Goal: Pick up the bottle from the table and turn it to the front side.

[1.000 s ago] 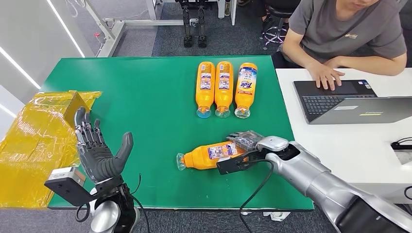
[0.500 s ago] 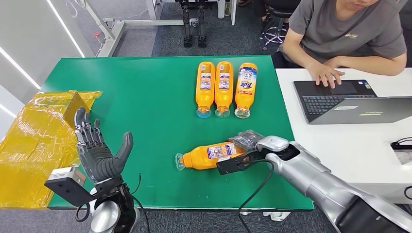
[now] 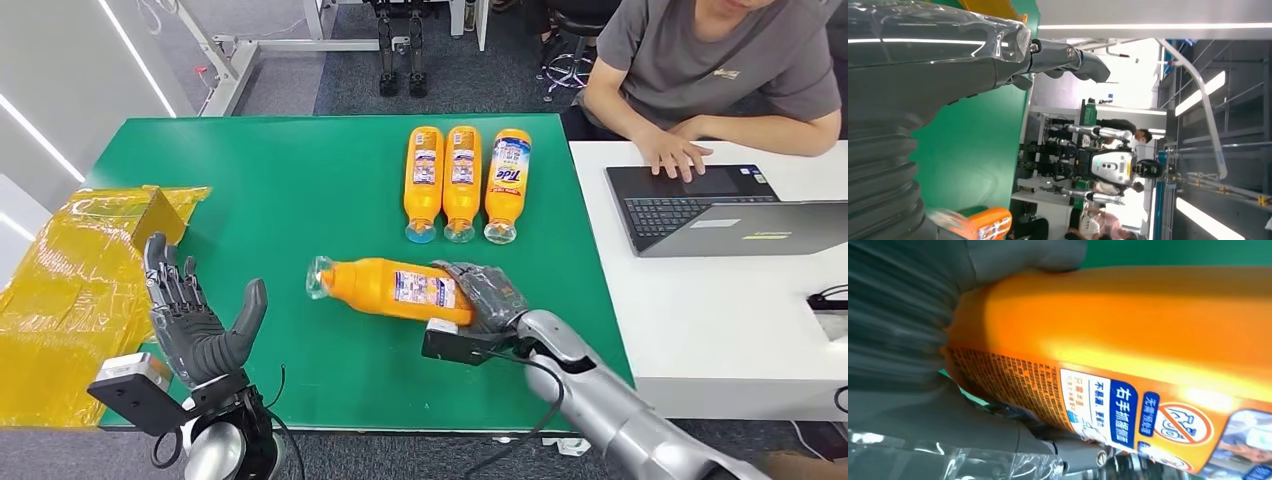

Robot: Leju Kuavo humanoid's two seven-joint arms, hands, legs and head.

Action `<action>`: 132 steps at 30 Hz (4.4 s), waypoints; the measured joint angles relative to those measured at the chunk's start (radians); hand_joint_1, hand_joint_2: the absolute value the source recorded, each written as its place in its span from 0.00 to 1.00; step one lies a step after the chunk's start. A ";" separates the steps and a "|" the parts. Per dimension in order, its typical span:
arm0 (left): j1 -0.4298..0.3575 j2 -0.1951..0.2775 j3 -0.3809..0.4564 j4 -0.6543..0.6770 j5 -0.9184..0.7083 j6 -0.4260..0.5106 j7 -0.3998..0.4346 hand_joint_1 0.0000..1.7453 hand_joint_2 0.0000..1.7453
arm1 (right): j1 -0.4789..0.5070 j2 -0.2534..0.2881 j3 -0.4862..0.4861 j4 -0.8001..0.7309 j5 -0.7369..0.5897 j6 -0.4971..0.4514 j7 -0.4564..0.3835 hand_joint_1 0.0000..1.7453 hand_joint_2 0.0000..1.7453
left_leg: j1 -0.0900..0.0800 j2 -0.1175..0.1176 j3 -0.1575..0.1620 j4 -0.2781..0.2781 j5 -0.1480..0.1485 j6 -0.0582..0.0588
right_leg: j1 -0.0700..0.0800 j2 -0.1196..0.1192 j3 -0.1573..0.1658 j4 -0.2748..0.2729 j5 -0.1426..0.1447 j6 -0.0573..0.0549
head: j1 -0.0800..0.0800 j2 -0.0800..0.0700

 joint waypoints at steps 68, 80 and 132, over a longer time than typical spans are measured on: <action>-0.088 -0.044 -0.072 0.167 0.105 -0.319 0.000 0.00 1.00 | 0.110 0.286 -0.193 0.001 -0.004 0.163 -0.083 1.00 1.00 | 0.000 0.000 -0.001 0.000 0.000 0.000 | 0.000 0.000 -0.001 0.000 0.000 0.000 | 0.000 0.000; -0.088 -0.044 -0.057 0.167 0.107 -0.324 0.000 0.00 1.00 | 0.083 0.291 -0.153 0.044 -0.015 0.264 -0.137 1.00 1.00 | -0.001 0.000 -0.001 0.000 0.000 0.000 | 0.000 0.000 -0.001 0.000 0.000 0.000 | 0.000 0.000; -0.098 -0.044 -0.052 0.185 0.108 -0.337 0.000 1.00 1.00 | 0.205 0.297 -0.219 -0.102 -0.107 0.030 -0.231 0.00 1.00 | -0.001 0.001 -0.001 0.000 0.000 0.000 | 0.000 0.001 -0.002 0.000 0.000 0.000 | 0.000 0.000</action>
